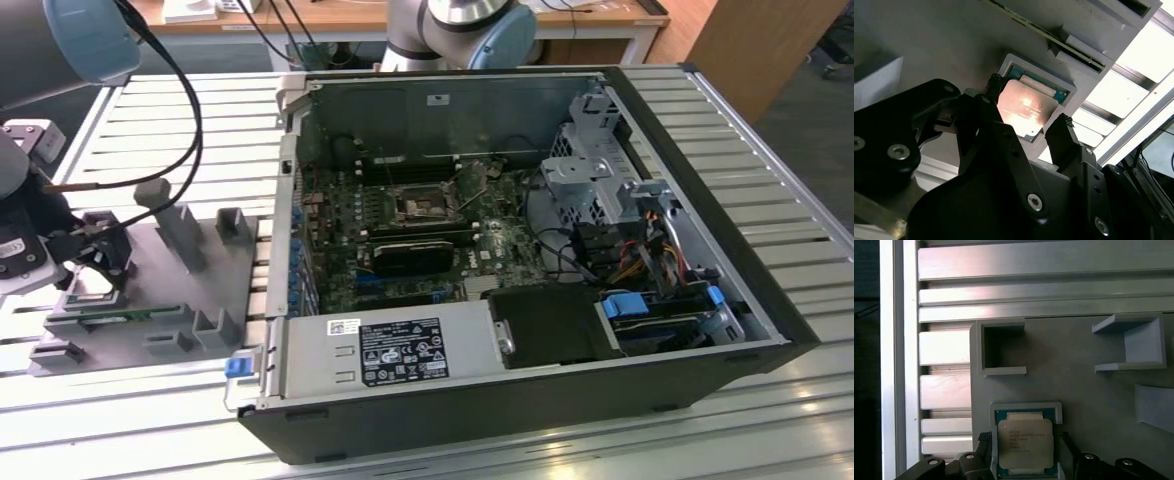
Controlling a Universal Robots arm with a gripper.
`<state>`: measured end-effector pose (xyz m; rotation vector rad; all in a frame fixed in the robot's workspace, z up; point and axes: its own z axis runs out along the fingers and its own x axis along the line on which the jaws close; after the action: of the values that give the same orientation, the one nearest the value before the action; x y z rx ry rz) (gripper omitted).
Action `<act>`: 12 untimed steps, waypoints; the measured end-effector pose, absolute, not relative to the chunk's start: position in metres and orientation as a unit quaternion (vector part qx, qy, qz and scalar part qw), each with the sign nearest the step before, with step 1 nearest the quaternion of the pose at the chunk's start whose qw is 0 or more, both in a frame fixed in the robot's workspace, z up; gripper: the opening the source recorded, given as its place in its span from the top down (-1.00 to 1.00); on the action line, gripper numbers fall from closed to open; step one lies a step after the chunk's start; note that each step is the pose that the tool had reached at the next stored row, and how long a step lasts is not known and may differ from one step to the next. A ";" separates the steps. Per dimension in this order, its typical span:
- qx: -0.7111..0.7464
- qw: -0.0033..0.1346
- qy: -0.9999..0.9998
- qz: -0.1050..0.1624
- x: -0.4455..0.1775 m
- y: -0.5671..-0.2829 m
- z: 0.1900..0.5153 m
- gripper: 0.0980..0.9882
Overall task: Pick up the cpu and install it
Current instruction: 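Pick up the cpu and move it towards the insertion slot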
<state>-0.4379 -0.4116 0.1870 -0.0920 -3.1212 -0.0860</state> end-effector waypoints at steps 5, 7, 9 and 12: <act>-0.029 0.009 -0.999 -0.027 -0.438 -0.412 0.186 -0.22; -0.029 0.009 -0.999 -0.027 -0.438 -0.412 0.185 -0.20; -0.029 0.009 -0.999 -0.027 -0.438 -0.412 0.185 -0.04; -0.029 0.009 -0.999 -0.027 -0.438 -0.412 0.184 -0.04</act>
<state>-0.4377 -0.4116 0.1844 -0.0920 -3.1209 -0.0857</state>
